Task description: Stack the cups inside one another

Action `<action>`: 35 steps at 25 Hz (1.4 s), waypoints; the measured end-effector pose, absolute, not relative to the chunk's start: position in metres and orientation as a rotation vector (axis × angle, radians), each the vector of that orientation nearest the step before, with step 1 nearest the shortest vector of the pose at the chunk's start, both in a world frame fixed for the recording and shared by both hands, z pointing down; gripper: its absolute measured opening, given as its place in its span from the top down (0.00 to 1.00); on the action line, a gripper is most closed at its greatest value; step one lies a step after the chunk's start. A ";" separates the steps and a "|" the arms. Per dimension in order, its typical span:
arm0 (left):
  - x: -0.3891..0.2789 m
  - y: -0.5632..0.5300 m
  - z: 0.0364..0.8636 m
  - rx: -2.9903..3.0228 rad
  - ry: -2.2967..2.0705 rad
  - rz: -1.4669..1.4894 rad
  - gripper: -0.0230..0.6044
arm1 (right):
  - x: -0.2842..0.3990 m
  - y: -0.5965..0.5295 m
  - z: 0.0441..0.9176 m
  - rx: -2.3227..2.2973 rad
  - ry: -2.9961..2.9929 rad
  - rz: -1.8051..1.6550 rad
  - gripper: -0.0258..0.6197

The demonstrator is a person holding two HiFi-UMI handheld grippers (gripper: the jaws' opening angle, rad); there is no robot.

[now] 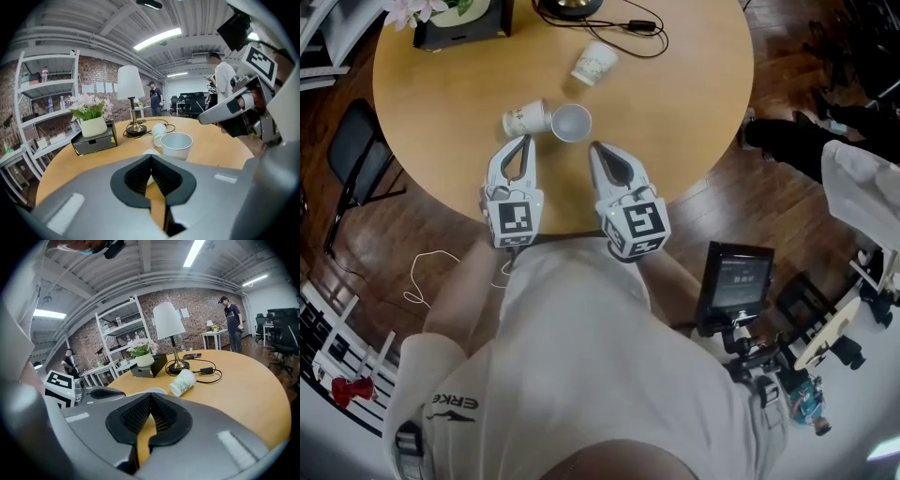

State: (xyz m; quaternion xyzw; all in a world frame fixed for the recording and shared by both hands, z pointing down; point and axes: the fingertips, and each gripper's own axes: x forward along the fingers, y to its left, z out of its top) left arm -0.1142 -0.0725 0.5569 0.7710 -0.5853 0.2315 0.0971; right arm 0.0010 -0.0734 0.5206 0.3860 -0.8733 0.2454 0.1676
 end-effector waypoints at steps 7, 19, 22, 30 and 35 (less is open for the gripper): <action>-0.109 -0.075 0.566 2.366 -1.669 0.887 0.81 | 0.006 -0.078 0.525 1.122 -2.476 0.718 0.94; -0.098 -0.093 0.602 2.503 -1.352 1.404 0.33 | 0.012 -0.084 0.536 1.160 -2.454 0.796 0.94; -0.097 -0.098 0.614 2.490 -1.246 1.490 0.30 | 0.013 -0.086 0.538 1.163 -2.451 0.803 0.94; -0.095 -0.102 0.637 2.457 -0.968 1.730 0.29 | 0.015 -0.089 0.542 1.162 -2.436 0.817 0.94; -0.098 -0.102 0.641 2.430 -0.972 1.676 0.32 | 0.016 -0.091 0.544 1.160 -2.430 0.821 0.94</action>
